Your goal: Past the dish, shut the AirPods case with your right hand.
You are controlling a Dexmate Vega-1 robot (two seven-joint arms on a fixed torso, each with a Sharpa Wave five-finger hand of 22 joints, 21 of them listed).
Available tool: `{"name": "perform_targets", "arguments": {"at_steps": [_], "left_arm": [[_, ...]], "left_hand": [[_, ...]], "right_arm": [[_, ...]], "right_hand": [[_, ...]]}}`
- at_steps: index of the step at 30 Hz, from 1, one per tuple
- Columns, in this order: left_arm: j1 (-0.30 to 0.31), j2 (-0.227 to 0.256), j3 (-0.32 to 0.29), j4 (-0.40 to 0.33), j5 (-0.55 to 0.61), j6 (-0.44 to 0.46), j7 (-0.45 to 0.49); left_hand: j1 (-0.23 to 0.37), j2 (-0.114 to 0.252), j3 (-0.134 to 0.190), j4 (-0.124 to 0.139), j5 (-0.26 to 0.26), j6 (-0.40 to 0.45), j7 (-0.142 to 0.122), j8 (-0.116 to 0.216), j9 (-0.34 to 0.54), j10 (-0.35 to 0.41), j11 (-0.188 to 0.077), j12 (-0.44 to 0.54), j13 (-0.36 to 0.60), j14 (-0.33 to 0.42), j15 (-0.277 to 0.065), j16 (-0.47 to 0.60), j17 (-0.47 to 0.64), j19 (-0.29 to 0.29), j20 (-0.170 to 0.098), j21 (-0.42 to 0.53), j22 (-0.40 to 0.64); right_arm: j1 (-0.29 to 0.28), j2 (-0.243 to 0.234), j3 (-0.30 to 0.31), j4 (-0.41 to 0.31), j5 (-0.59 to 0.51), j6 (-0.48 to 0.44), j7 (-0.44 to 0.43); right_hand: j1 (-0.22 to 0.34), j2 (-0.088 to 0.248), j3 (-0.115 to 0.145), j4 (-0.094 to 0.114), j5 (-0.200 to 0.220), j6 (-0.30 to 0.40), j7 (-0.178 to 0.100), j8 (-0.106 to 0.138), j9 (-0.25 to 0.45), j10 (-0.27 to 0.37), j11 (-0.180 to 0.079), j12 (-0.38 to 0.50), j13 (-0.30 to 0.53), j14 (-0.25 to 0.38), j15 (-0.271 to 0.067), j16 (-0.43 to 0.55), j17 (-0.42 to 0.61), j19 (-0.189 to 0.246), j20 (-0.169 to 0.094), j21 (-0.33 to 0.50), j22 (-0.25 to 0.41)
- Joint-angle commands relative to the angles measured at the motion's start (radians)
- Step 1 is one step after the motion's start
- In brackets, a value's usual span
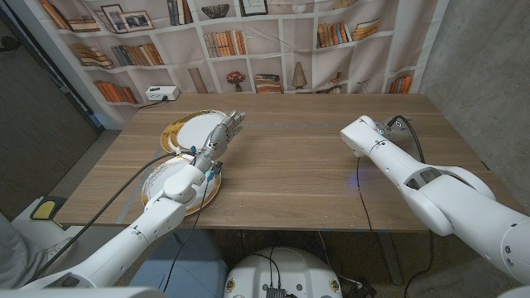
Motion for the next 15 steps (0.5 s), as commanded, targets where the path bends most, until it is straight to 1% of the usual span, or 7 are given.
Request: {"name": "perform_targets", "arguments": {"at_steps": [1,8,10,15], "left_arm": [[-0.002,0.000,0.005,0.000,0.001,0.004,-0.006],[0.003,0.001,0.006,-0.006,0.000,0.005,-0.004],[0.003,0.001,0.007,-0.007,0.000,0.006,-0.003],[0.004,0.001,0.007,-0.007,-0.001,0.004,-0.006]], "left_hand": [[-0.008,-0.002,0.001,-0.007,0.000,0.010,0.002,-0.003,0.004,0.012,0.002,-0.002,0.006,0.000,-0.006,-0.003,0.003,-0.001,0.001,0.000,0.004],[-0.008,-0.002,0.001,-0.008,0.000,0.010,0.002,-0.003,0.004,0.012,0.002,-0.002,0.006,0.000,-0.006,-0.003,0.003,0.000,0.001,0.000,0.004],[-0.008,-0.002,0.001,-0.008,0.000,0.011,0.002,-0.003,0.004,0.012,0.002,-0.002,0.006,0.000,-0.006,-0.003,0.003,0.000,0.001,0.000,0.004],[-0.008,-0.002,0.001,-0.008,0.000,0.010,0.002,-0.003,0.004,0.012,0.001,-0.002,0.006,0.000,-0.006,-0.003,0.003,-0.001,0.001,-0.001,0.004]], "right_arm": [[0.016,0.031,0.007,0.046,0.000,-0.002,-0.037],[0.034,0.051,0.007,0.098,0.006,0.007,-0.047],[0.045,0.061,0.001,0.131,0.005,0.010,-0.051],[0.069,0.080,-0.004,0.190,0.012,0.027,-0.058]], "right_hand": [[-0.012,0.003,0.003,0.011,0.001,-0.042,0.008,0.008,0.005,0.017,-0.008,0.008,0.001,0.012,-0.002,0.007,0.003,0.013,-0.003,0.006,0.002],[-0.018,0.013,0.003,0.019,0.001,-0.030,0.017,0.012,0.006,0.027,-0.019,0.008,0.001,0.025,-0.012,0.010,0.005,0.020,-0.009,0.007,0.002],[-0.015,0.018,0.005,0.020,0.002,-0.018,0.021,0.016,0.006,0.041,-0.027,0.012,0.000,0.034,-0.017,0.012,0.005,0.026,-0.012,0.008,0.002],[-0.012,0.021,0.006,0.019,0.003,-0.015,0.026,0.016,0.006,0.044,-0.027,0.011,0.000,0.040,-0.016,0.012,0.004,0.031,-0.012,0.008,0.002]]}}
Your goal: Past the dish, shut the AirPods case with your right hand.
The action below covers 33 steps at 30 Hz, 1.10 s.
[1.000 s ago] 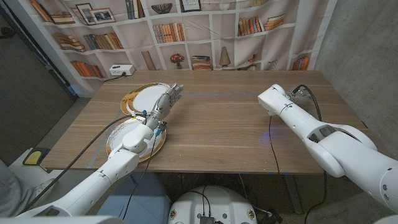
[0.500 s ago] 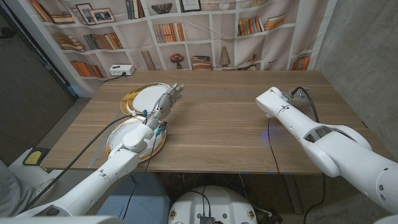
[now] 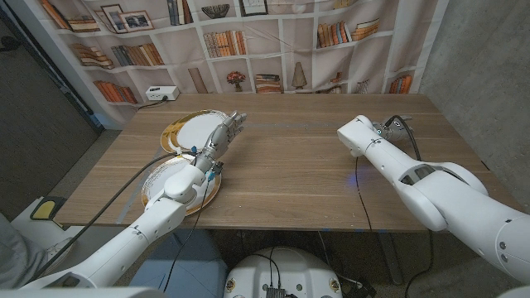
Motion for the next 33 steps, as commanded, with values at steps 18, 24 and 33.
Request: {"name": "perform_targets", "arguments": {"at_steps": [18,24,33], "left_arm": [[0.001,0.001,0.006,-0.009,0.001,0.005,-0.007],[-0.002,-0.001,0.010,-0.008,0.000,0.006,-0.012],[-0.005,0.002,0.014,-0.019,0.006,0.013,-0.011]], "left_hand": [[-0.009,-0.001,0.001,-0.009,-0.001,0.010,0.002,-0.003,0.004,0.010,0.003,-0.002,0.006,0.001,-0.006,-0.002,0.003,-0.001,0.001,0.000,0.004],[-0.009,-0.001,0.002,-0.009,-0.001,0.010,0.002,-0.003,0.004,0.011,0.001,-0.002,0.006,0.001,-0.007,-0.002,0.003,-0.001,0.002,0.000,0.004],[-0.010,-0.001,0.001,-0.010,-0.001,0.010,0.003,-0.004,0.004,0.012,0.004,-0.002,0.006,0.001,-0.006,-0.002,0.003,-0.001,0.001,0.000,0.004]], "right_arm": [[0.134,0.101,-0.042,0.330,0.047,0.112,-0.040],[0.145,0.104,-0.047,0.358,0.060,0.123,-0.048],[0.150,0.100,-0.052,0.376,0.075,0.135,-0.052]], "right_hand": [[0.013,0.021,0.007,0.007,0.005,-0.005,0.033,0.006,0.001,0.005,-0.008,0.001,0.003,0.012,0.001,0.003,0.005,0.010,-0.007,0.001,0.002],[0.021,0.028,0.011,0.006,0.006,0.002,0.043,0.008,0.001,0.006,-0.006,0.000,0.003,0.013,-0.001,0.002,0.005,0.009,-0.009,-0.001,0.002],[0.041,0.044,0.021,0.000,0.007,0.019,0.045,0.012,0.001,0.016,-0.014,0.001,0.003,0.023,-0.006,0.001,0.005,0.011,-0.010,-0.002,0.002]]}}
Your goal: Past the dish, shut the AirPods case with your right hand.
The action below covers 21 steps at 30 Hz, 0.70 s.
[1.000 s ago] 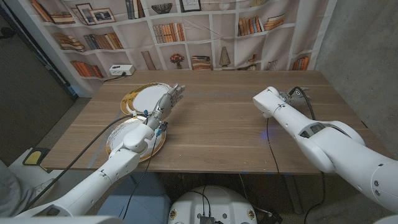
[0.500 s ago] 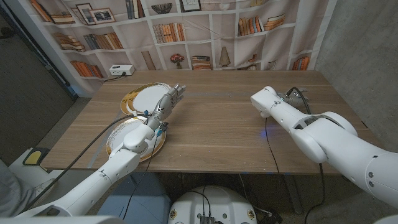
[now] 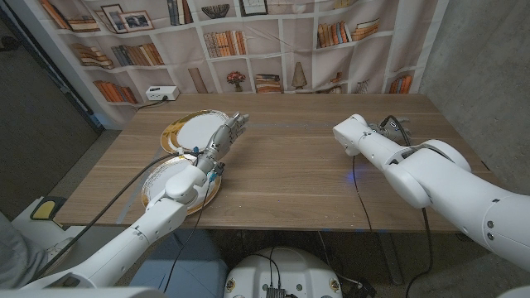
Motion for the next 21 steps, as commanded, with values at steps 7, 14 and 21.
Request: {"name": "perform_targets", "arguments": {"at_steps": [7,14,21], "left_arm": [[-0.011,0.001,0.009,-0.012,0.009,0.010,-0.006],[-0.015,0.001,0.010,-0.013,0.009,0.012,-0.008],[-0.020,0.001,0.012,-0.010,0.007,0.016,-0.014]], "left_hand": [[-0.010,-0.001,0.006,-0.006,-0.001,0.010,0.004,-0.003,0.004,0.009,-0.002,-0.001,0.006,0.001,-0.006,-0.003,0.003,-0.001,0.002,0.000,0.004],[-0.010,-0.001,0.006,-0.006,-0.001,0.010,0.002,-0.004,0.004,0.012,-0.006,-0.001,0.006,0.001,-0.007,-0.003,0.003,-0.001,0.001,-0.001,0.004],[-0.010,-0.001,0.006,-0.007,-0.001,0.011,0.002,-0.003,0.004,0.012,-0.005,-0.001,0.006,0.001,-0.007,-0.003,0.003,-0.001,0.001,0.000,0.004]], "right_arm": [[0.040,0.018,-0.022,0.104,0.030,0.061,-0.006],[0.072,0.033,-0.041,0.171,0.039,0.093,0.007],[0.091,0.041,-0.052,0.217,0.054,0.125,0.019]], "right_hand": [[0.013,0.011,0.011,-0.001,0.006,0.017,0.039,0.012,0.002,0.009,-0.001,0.000,0.003,0.015,-0.004,0.000,0.005,0.008,-0.005,-0.002,0.002],[0.017,0.014,0.012,-0.002,0.006,0.015,0.039,0.010,0.002,0.002,-0.004,-0.004,0.003,0.015,-0.006,-0.002,0.005,0.009,-0.007,-0.002,0.002],[0.018,0.015,0.011,-0.001,0.005,0.015,0.037,0.009,0.002,0.000,-0.008,-0.006,0.003,0.016,-0.006,-0.004,0.005,0.009,-0.007,-0.003,0.002]]}}
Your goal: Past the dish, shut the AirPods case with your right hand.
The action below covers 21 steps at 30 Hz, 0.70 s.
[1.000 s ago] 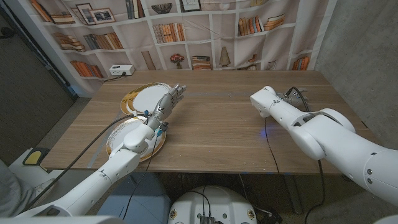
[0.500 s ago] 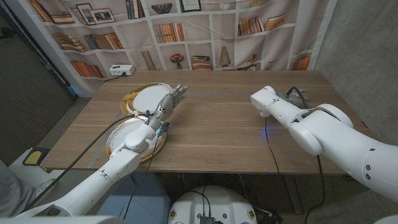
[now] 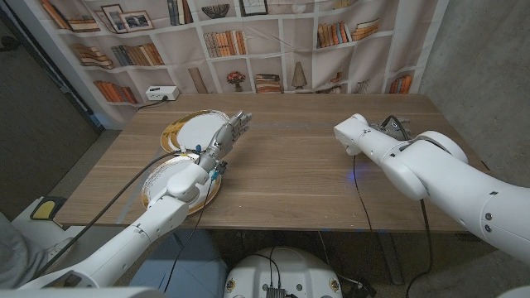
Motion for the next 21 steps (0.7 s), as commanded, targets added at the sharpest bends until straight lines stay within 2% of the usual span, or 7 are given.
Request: {"name": "perform_targets", "arguments": {"at_steps": [1,3,6,21], "left_arm": [[-0.011,0.000,0.004,0.002,-0.001,0.006,-0.009],[-0.014,0.001,0.006,0.003,0.000,0.008,-0.012],[-0.018,0.004,0.009,0.002,0.001,0.013,-0.018],[-0.026,0.003,0.017,0.001,0.005,0.021,-0.024]], "left_hand": [[-0.010,-0.001,0.002,-0.002,-0.001,0.007,-0.002,-0.003,0.004,0.008,0.001,-0.001,0.006,0.001,-0.008,-0.003,0.003,-0.001,0.000,0.000,0.004],[-0.011,-0.001,0.002,-0.003,-0.001,0.007,-0.001,-0.003,0.004,0.008,0.000,0.000,0.006,0.001,-0.008,-0.003,0.003,-0.001,0.001,0.000,0.004],[-0.011,-0.001,0.002,-0.003,-0.001,0.008,-0.002,-0.003,0.004,0.009,-0.001,0.000,0.006,0.001,-0.008,-0.003,0.003,-0.001,0.001,0.000,0.004],[-0.011,0.000,0.003,-0.004,-0.001,0.007,-0.002,-0.004,0.004,0.012,-0.002,0.000,0.006,-0.001,-0.009,-0.003,0.003,-0.003,0.000,-0.001,0.004]], "right_arm": [[0.039,0.017,-0.021,0.092,0.026,0.057,0.020],[0.043,0.018,-0.026,0.102,0.029,0.066,0.027],[0.046,0.018,-0.033,0.113,0.034,0.077,0.036],[0.047,0.005,-0.040,0.122,0.058,0.101,0.040]], "right_hand": [[0.009,0.006,0.007,0.004,0.005,-0.002,0.037,0.002,0.002,-0.001,-0.007,-0.002,0.003,0.012,-0.002,-0.003,0.006,0.005,-0.003,-0.003,0.002],[0.010,0.009,0.006,0.006,0.004,0.008,0.043,0.003,0.002,0.012,-0.010,0.002,0.003,0.037,-0.014,0.004,0.007,0.008,-0.002,-0.003,0.002],[0.011,0.009,0.006,0.006,0.004,0.012,0.047,0.004,0.002,0.016,-0.010,0.003,0.003,0.041,-0.015,0.004,0.007,0.011,-0.001,-0.002,0.002],[0.016,0.013,0.006,0.006,0.003,0.015,0.033,0.001,0.001,0.006,-0.011,-0.004,0.003,0.031,-0.009,-0.004,0.008,0.010,-0.001,-0.004,0.002]]}}
